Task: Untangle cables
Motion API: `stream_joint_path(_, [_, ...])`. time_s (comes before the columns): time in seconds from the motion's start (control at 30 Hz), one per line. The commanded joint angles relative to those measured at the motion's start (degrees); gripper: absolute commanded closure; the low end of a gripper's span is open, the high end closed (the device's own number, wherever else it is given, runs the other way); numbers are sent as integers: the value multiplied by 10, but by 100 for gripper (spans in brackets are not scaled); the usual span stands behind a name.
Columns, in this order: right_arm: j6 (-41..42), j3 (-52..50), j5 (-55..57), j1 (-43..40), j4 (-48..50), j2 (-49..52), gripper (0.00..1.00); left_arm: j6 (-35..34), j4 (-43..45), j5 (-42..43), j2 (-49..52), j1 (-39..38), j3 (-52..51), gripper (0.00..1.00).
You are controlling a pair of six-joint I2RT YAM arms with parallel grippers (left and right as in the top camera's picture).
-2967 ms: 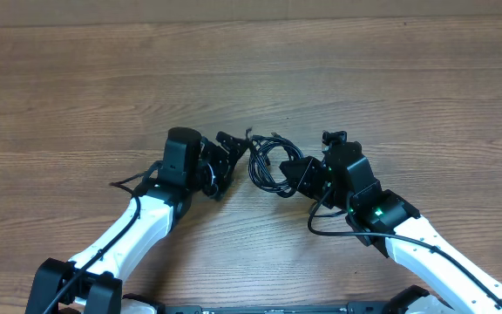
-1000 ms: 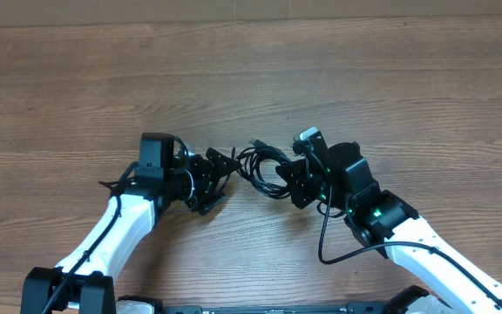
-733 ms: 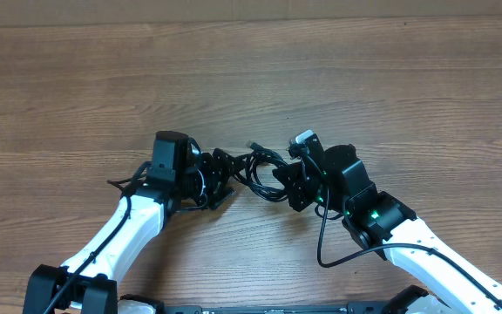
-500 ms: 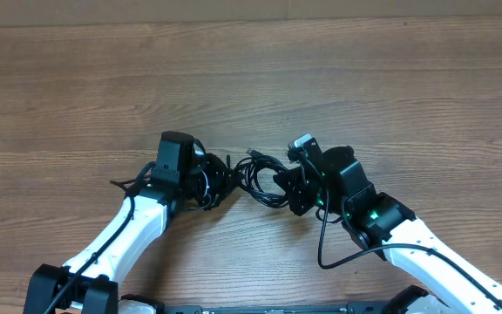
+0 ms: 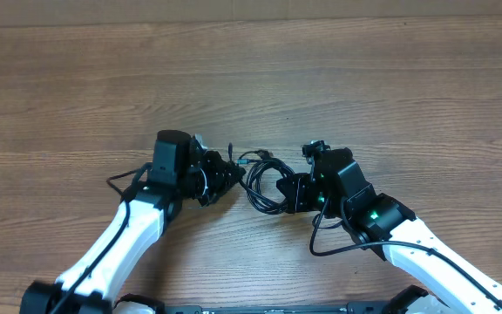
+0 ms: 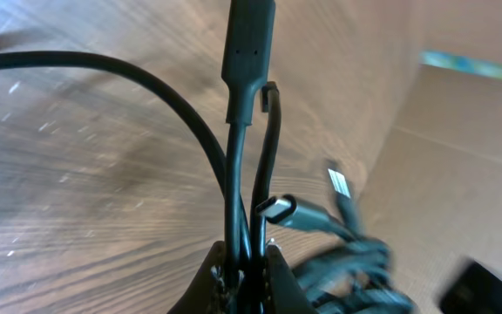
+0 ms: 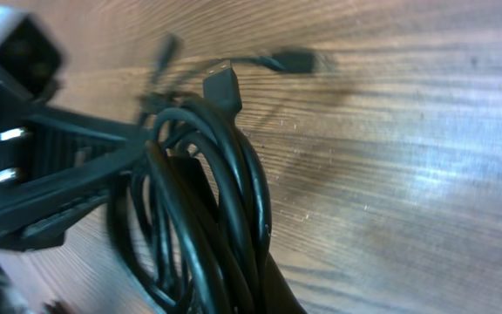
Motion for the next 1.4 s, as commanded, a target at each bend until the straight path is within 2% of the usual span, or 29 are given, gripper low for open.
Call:
stream_joint_path(0.0, [74, -1, 18, 3, -12, 4, 96, 63, 6, -18, -74, -1, 4, 96])
stream_joint_path(0.1, [75, -1, 20, 3, -30, 18, 96, 91, 1, -59, -140, -4, 4, 96])
stream_joint_path(0.27, [75, -1, 7, 3, -33, 23, 96, 117, -25, -97, -188, -15, 4, 96])
stream_joint_path(0.47, [74, -1, -19, 3, -35, 23, 96, 118, -21, -109, -193, -18, 5, 96])
stream_joint_path(0.67, [75, -1, -87, 3, -33, 23, 96, 158, 54, -117, -193, -46, 5, 96])
stream_joint_path(0.83, [75, -1, -131, 3, -33, 23, 96, 164, 63, -207, -191, -89, 5, 96])
stream_joint_path(1.0, [75, -1, -161, 3, -33, 23, 96, 164, 65, -241, -163, -120, 5, 96])
stream_joint_path(1.27, [75, -1, -196, 7, -33, 23, 96, 176, 151, -207, -50, -163, 5, 96])
stream_joint_path(1.37, [75, -1, -196, 10, -33, 23, 96, 195, 152, -205, -24, -178, 6, 96])
